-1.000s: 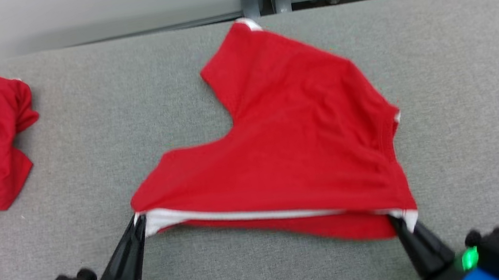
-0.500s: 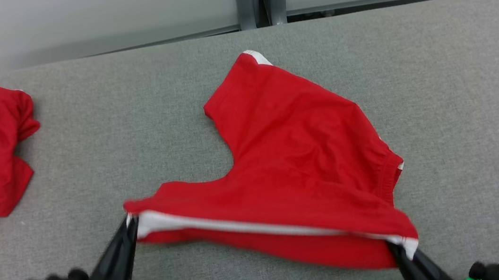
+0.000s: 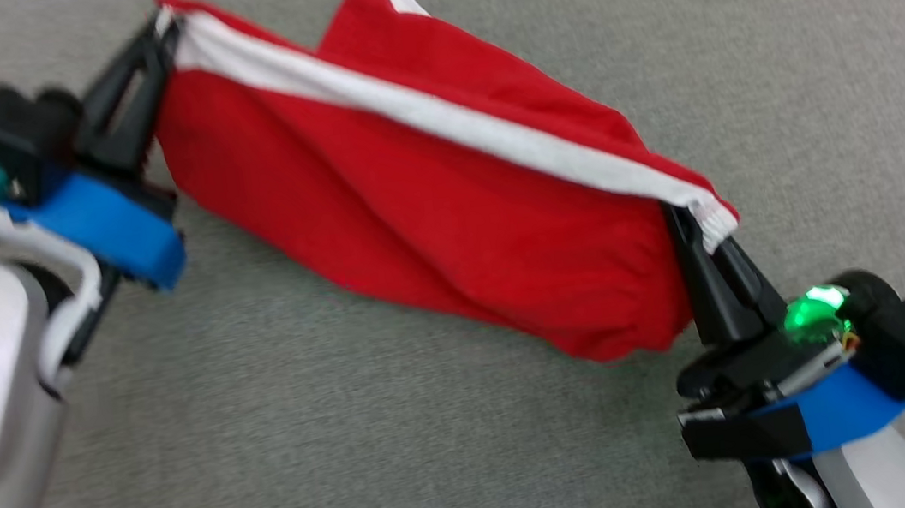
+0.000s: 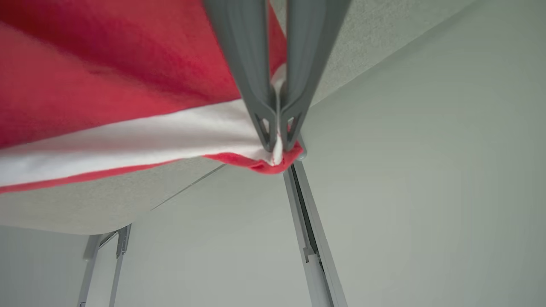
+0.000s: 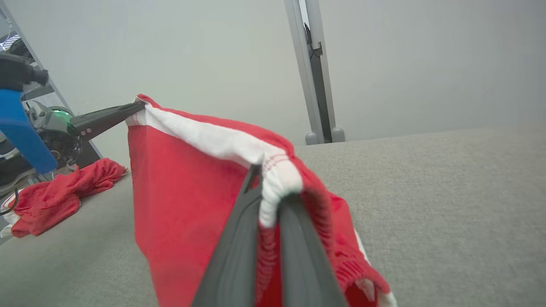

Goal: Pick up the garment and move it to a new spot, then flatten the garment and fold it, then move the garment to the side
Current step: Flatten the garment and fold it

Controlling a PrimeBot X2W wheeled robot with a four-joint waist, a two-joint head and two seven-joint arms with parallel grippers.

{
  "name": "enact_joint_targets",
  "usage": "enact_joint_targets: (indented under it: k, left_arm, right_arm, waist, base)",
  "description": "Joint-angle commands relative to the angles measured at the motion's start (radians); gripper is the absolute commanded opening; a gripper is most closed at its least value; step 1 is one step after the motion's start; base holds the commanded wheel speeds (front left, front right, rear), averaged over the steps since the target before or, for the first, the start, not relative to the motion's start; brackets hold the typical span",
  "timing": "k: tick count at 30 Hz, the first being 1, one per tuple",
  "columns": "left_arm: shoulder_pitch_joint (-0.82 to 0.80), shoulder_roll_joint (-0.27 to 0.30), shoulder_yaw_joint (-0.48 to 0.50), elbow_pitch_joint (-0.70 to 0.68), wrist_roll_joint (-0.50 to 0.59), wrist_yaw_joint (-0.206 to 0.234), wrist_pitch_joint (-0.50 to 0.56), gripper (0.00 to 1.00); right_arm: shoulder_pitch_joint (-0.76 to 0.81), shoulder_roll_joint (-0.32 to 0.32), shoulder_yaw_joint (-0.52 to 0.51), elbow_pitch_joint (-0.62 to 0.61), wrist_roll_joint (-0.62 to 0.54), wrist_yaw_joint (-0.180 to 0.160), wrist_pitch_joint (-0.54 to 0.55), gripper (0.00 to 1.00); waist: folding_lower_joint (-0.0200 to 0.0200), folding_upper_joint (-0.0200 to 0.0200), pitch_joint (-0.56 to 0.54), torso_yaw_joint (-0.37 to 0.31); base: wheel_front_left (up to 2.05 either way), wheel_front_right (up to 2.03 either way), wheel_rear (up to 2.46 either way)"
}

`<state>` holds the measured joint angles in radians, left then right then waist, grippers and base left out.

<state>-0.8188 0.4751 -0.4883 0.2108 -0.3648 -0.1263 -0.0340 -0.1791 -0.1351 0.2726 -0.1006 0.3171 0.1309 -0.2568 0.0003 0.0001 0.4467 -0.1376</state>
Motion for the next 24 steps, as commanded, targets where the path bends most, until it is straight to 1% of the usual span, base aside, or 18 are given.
enact_joint_targets:
  k: [1, 4, 10, 14, 18, 19, 20, 21, 22, 24]
  left_arm:
    - [-0.064, 0.018, -0.028, 0.035, -0.002, -0.004, 0.015, 0.00]
    - [-0.185, 0.052, -0.122, 0.089, -0.027, -0.005, 0.038, 0.00]
    - [-0.338, 0.078, -0.296, 0.211, -0.096, -0.005, 0.043, 0.00]
    - [-0.398, 0.086, -0.372, 0.290, -0.135, -0.005, 0.014, 0.00]
    - [-0.434, 0.092, -0.425, 0.347, -0.173, -0.004, -0.028, 0.00]
    - [-0.439, 0.091, -0.437, 0.356, -0.184, -0.004, -0.039, 0.00]
    - [-0.442, 0.090, -0.449, 0.367, -0.194, -0.004, -0.049, 0.07]
    - [-0.448, 0.092, -0.460, 0.380, -0.198, -0.004, -0.055, 0.70]
    - [-0.452, 0.092, -0.471, 0.389, -0.203, -0.004, -0.065, 1.00]
    - [-0.460, 0.090, -0.483, 0.406, -0.210, -0.003, -0.090, 1.00]
  right_arm:
    - [-0.043, 0.018, 0.001, 0.013, -0.009, 0.000, -0.005, 0.00]
    - [-0.095, 0.048, -0.005, 0.033, -0.006, 0.000, -0.008, 0.00]
    - [-0.140, 0.081, -0.011, 0.056, 0.018, 0.000, -0.009, 0.00]
    - [-0.155, 0.085, -0.001, 0.062, 0.025, 0.000, -0.010, 0.00]
    - [-0.156, 0.086, 0.006, 0.065, 0.048, 0.000, -0.010, 0.00]
    - [-0.156, 0.086, 0.009, 0.072, 0.048, 0.000, -0.010, 0.05]
    - [-0.153, 0.086, 0.016, 0.085, 0.045, 0.000, -0.010, 0.48]
    - [-0.152, 0.086, 0.022, 0.093, 0.038, 0.000, -0.010, 1.00]
    - [-0.153, 0.086, 0.019, 0.095, 0.030, 0.000, -0.010, 1.00]
    - [-0.140, 0.085, 0.011, 0.101, 0.029, 0.000, -0.010, 1.00]
  waist:
    - [-0.0003, -0.0001, 0.093, -0.087]
    - [-0.0003, -0.0001, 0.134, -0.136]
    - [-0.0003, -0.0001, 0.182, -0.193]
    - [-0.0003, -0.0001, 0.199, -0.213]
    - [-0.0003, -0.0001, 0.205, -0.217]
    - [-0.0003, -0.0001, 0.204, -0.215]
    - [-0.0003, -0.0001, 0.203, -0.213]
    - [-0.0003, -0.0001, 0.202, -0.211]
    - [-0.0003, -0.0001, 0.200, -0.209]
    - [-0.0003, -0.0001, 0.193, -0.203]
  base:
    - [0.00, 0.00, 0.00]
    - [0.00, 0.00, 0.00]
    - [0.00, 0.00, 0.00]
    - [0.00, 0.00, 0.00]
    - [0.00, 0.00, 0.00]
    - [0.00, 0.00, 0.00]
    - [0.00, 0.00, 0.00]
    - [0.00, 0.00, 0.00]
    - [0.00, 0.00, 0.00]
    - [0.00, 0.00, 0.00]
